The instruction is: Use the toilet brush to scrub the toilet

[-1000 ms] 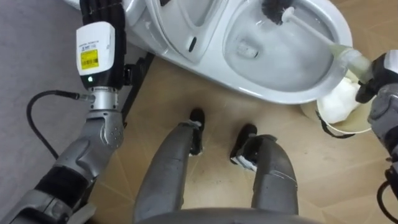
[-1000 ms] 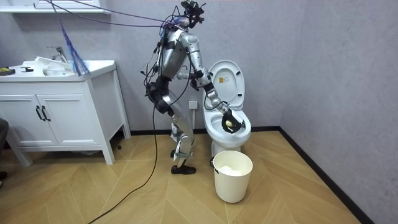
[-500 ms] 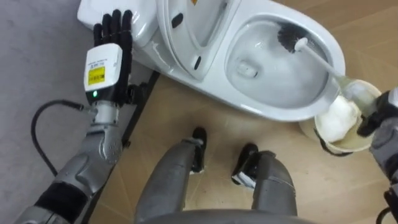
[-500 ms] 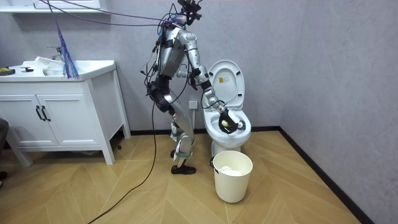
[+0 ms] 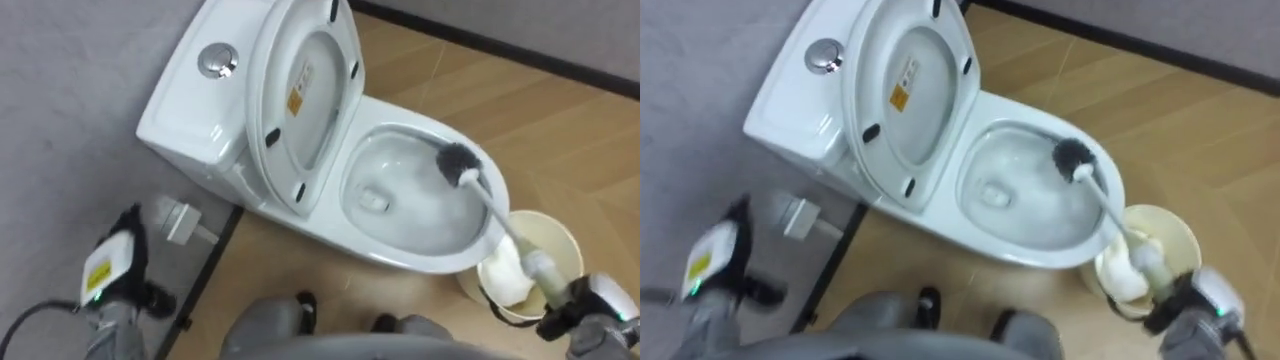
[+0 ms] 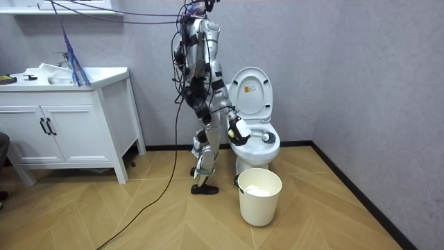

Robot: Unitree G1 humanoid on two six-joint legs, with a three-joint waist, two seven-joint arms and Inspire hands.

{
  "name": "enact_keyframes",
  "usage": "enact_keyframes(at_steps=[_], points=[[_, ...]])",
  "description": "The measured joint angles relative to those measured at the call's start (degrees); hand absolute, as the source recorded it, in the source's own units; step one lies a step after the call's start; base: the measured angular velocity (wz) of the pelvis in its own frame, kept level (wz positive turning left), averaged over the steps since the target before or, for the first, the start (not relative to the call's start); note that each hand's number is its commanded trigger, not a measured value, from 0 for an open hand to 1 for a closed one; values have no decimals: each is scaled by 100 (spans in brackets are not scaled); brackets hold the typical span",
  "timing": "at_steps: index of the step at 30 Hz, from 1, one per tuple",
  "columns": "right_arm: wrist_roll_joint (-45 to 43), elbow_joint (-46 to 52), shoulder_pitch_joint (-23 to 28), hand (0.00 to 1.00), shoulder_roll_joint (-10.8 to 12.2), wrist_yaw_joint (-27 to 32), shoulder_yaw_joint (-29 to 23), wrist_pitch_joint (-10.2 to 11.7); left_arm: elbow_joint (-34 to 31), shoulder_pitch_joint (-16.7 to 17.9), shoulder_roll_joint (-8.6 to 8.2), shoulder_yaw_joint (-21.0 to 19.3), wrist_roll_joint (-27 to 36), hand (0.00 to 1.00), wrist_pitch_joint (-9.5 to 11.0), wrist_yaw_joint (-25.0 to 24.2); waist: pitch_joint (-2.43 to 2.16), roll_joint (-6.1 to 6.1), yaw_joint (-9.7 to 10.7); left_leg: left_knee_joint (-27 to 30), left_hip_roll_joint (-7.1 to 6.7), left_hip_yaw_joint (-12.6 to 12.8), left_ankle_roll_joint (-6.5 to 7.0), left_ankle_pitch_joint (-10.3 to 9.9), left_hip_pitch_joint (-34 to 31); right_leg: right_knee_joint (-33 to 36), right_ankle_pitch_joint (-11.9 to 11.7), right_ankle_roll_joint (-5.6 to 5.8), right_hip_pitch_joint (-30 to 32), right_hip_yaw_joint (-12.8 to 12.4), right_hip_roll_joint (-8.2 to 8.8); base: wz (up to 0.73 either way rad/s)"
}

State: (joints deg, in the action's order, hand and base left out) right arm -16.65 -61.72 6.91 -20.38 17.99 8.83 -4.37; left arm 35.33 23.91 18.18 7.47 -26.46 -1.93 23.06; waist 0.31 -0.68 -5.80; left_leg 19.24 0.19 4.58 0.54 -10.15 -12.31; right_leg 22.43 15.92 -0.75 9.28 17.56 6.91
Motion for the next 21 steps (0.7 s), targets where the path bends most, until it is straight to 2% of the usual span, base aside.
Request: enact_keyframes(at_steps=[1,3,4,5,6,7,9,10,13,16,18,21], points=[[-113,114,150,100,98,-1,-71,12,190,39,-122,-110,106,0,-9,-31,15,-47,5,-102,-2,-8,0,-1,206,-91,19,28,-174,2,-10,18],[-300,197,298,100,207,-3,-118,72,414,72,-253,-216,236,0,-19,-98,26,-89,14,-206,3,-4,-8,-35,472,-236,21,52,-459,-5,-43,0],[-378,264,356,100,269,-1,-132,89,540,67,-321,-266,338,0,-15,-126,38,-51,38,-204,19,-7,-19,-122,595,-333,14,64,-618,-20,-96,-7],[-410,315,393,100,311,1,-142,91,610,71,-368,-323,345,0,-15,-127,44,-144,56,-207,19,-7,-21,-135,633,-382,8,74,-675,-25,-112,-8],[-431,456,515,100,393,22,-185,122,731,66,-468,-446,378,0,-14,-121,39,-131,88,-231,29,-7,-30,-173,730,-458,-4,84,-792,-33,-139,-11],[-433,557,624,100,487,39,-267,167,782,46,-554,-554,393,0,-22,-113,-12,-121,91,-288,35,1,-35,-187,847,-552,-32,95,-900,-66,-183,-14],[-393,653,813,100,592,78,-358,195,807,75,-661,-682,459,0,-19,-108,6,-76,112,-420,37,63,-42,-197,1083,-746,-88,110,-1121,-133,-241,-23],[-362,712,884,100,649,120,-454,198,814,89,-722,-750,596,0,-20,-103,-6,-46,127,-519,40,123,-44,-202,1226,-843,-112,122,-1239,-184,-267,-24],[-329,810,1014,100,763,387,-676,198,833,72,-839,-960,912,0,-22,-88,-48,-54,253,-681,29,216,-45,-204,1414,-887,-123,129,-1329,-263,-263,-19],[-310,827,999,100,828,635,-975,312,904,1,-849,-1035,1136,0,-4,-75,-46,9,367,-758,30,316,-45,-204,1517,-885,-128,136,-1335,-450,-282,-31],[-248,842,1044,100,898,761,-1195,427,1010,-38,-872,-1186,1261,0,71,-70,-43,14,439,-793,30,332,-45,-204,1580,-891,-131,139,-1346,-532,-293,-23],[18,835,1092,100,971,982,-1435,518,1219,-93,-879,-1226,1346,0,77,-73,-43,14,540,-859,25,348,-46,-204,1727,-944,-135,145,-1444,-649,-307,-20]])
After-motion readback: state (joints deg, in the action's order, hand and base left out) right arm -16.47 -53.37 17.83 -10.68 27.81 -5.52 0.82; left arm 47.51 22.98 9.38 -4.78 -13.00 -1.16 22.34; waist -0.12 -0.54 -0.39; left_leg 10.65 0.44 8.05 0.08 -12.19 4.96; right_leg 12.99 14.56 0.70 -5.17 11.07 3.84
